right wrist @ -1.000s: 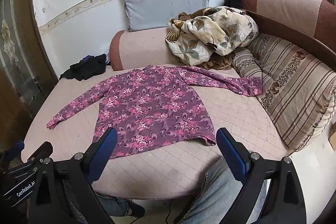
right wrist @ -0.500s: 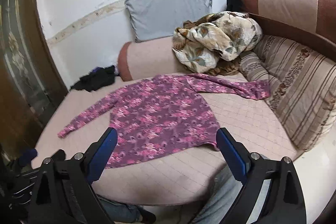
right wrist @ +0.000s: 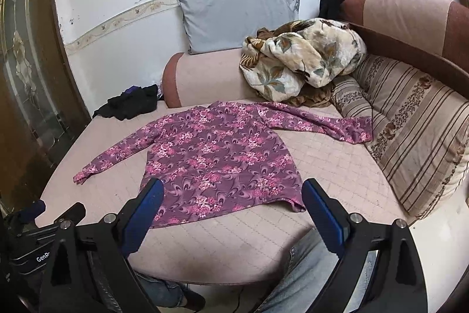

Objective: Fold small clothes

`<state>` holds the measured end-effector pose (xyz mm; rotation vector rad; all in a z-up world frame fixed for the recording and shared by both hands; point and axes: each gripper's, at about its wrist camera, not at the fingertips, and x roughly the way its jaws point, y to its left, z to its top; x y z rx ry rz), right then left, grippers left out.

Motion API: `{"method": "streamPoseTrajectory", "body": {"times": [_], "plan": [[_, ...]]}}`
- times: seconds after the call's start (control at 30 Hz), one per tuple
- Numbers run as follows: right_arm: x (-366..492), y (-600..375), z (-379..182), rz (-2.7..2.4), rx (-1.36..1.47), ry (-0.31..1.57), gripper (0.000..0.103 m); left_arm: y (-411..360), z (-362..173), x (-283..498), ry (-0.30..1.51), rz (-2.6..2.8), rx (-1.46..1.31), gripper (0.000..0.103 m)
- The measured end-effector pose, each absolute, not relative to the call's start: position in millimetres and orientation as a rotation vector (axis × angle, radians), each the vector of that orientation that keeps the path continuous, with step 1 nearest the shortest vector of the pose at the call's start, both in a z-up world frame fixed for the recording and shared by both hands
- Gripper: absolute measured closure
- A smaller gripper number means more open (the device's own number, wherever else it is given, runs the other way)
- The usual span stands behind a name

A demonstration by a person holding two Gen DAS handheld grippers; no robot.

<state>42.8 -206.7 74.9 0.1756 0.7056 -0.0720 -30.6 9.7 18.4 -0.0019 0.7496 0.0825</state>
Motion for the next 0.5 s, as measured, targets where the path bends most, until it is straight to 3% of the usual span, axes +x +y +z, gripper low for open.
{"method": "streamPoseTrajectory", "body": {"times": [0.5], "plan": [[43.5, -209.0, 72.3, -0.078, 0.187, 0.724, 0.008, 13.5, 13.5, -28.4, 0.766, 0.101, -0.003, 0.002]]}}
